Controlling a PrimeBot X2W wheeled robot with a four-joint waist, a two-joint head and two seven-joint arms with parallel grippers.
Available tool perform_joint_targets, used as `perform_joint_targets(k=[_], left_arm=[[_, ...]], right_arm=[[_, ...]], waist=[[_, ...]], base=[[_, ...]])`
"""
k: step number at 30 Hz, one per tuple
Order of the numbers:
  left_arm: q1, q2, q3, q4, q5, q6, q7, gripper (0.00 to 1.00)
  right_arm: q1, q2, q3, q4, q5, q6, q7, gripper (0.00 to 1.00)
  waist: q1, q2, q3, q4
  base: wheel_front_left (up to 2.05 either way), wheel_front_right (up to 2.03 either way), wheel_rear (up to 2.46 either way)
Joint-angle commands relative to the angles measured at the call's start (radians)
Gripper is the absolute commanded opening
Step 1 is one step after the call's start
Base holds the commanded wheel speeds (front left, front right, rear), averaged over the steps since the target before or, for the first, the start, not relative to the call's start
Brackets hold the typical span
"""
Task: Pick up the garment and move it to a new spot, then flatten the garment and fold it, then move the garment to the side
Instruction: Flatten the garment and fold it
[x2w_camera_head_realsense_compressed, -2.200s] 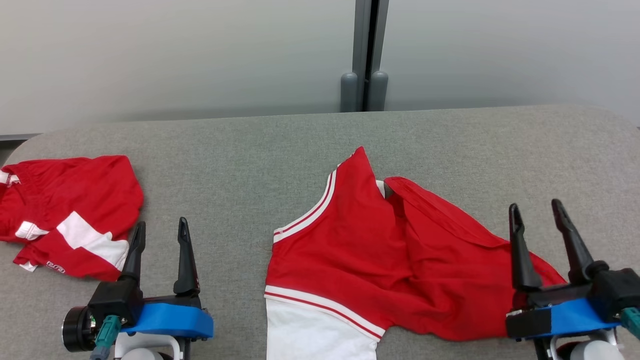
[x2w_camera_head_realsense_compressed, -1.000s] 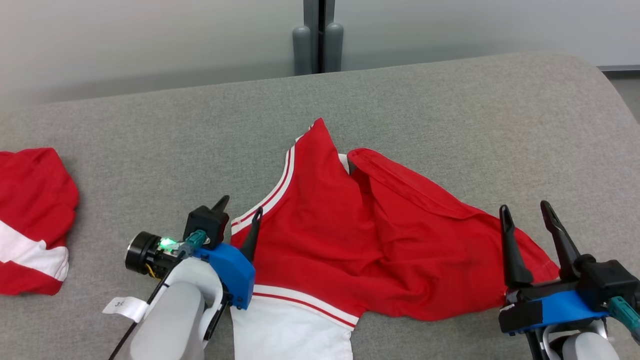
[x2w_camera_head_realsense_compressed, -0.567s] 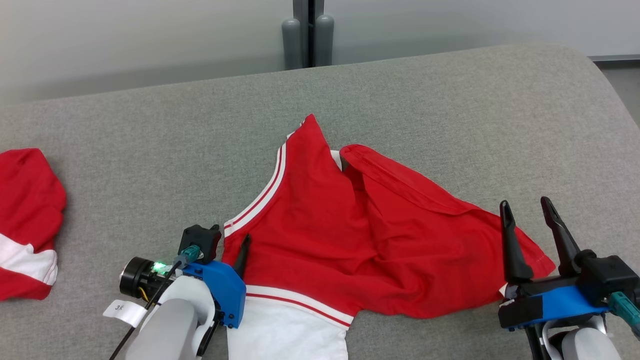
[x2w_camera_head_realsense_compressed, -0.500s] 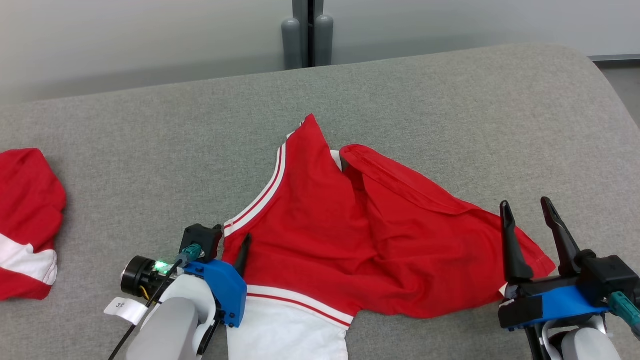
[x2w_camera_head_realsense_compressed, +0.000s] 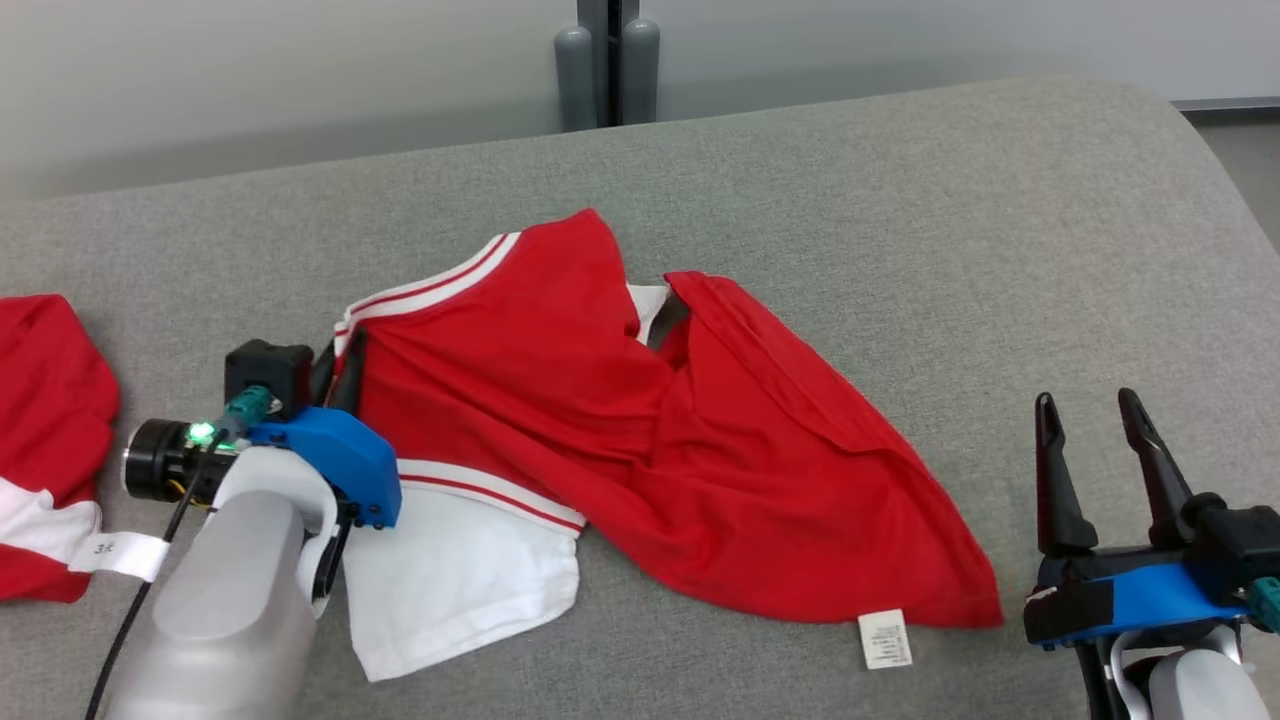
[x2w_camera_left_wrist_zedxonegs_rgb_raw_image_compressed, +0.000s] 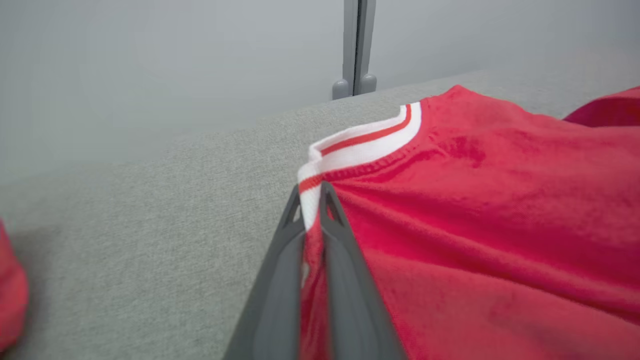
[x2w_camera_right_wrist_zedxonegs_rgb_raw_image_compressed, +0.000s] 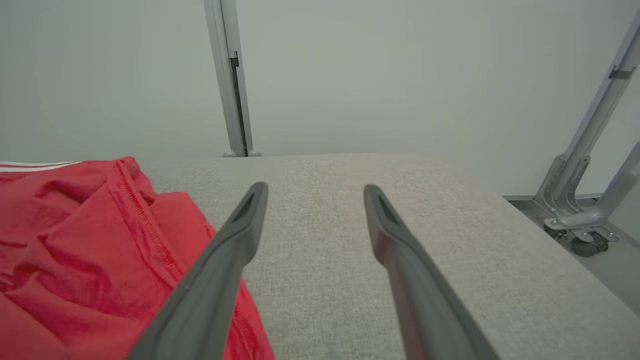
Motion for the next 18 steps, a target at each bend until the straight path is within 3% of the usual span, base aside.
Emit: perform_joint_targets(k=[1, 5, 6, 7, 8, 13, 18], left_arm=[[-0.023, 0.008, 0.012, 0.01, -0.007, 0.012, -0.012, 0.0], [-0.029, 0.031, 0.034, 0.049, -0.023, 0.027, -0.03, 0.0], [-0.029, 0.031, 0.036, 0.056, -0.026, 0.024, -0.036, 0.13], [-0.029, 0.032, 0.038, 0.06, -0.028, 0.025, -0.042, 0.49], [-0.022, 0.027, 0.036, 0.062, -0.025, 0.031, -0.048, 1.0], [0.031, 0.017, 0.054, 0.018, -0.031, 0.05, -0.069, 1.0], [0.133, 0.019, 0.116, -0.189, -0.008, 0.086, -0.07, 1.0]], right_arm=[[-0.014, 0.0, -0.011, 0.001, -0.004, 0.001, -0.004, 1.0], [-0.01, 0.0, -0.029, 0.011, -0.008, 0.001, -0.004, 1.0], [-0.01, 0.0, -0.031, 0.013, -0.008, 0.001, -0.004, 1.0], [-0.009, 0.0, -0.032, 0.015, -0.008, 0.001, -0.004, 1.0], [-0.007, 0.0, -0.033, 0.017, -0.008, 0.001, -0.004, 1.0], [0.007, 0.0, -0.028, 0.027, -0.003, 0.001, -0.004, 1.0], [0.015, 0.0, -0.032, 0.03, -0.011, 0.001, -0.004, 1.0]], waist=[[0.0, 0.0, 0.001, -0.002], [0.0, 0.0, 0.002, -0.009], [0.0, 0.0, 0.002, -0.01], [0.0, 0.0, 0.002, -0.01], [0.0, 0.0, 0.0, -0.01], [0.0, 0.0, -0.027, 0.0], [0.0, 0.0, -0.058, 0.027]], base=[[0.0, 0.0, 0.0], [0.0, 0.0, 0.0], [0.0, 0.0, 0.0], [0.0, 0.0, 0.0], [0.0, 0.0, 0.0], [0.0, 0.0, 0.0], [0.0, 0.0, 0.0]])
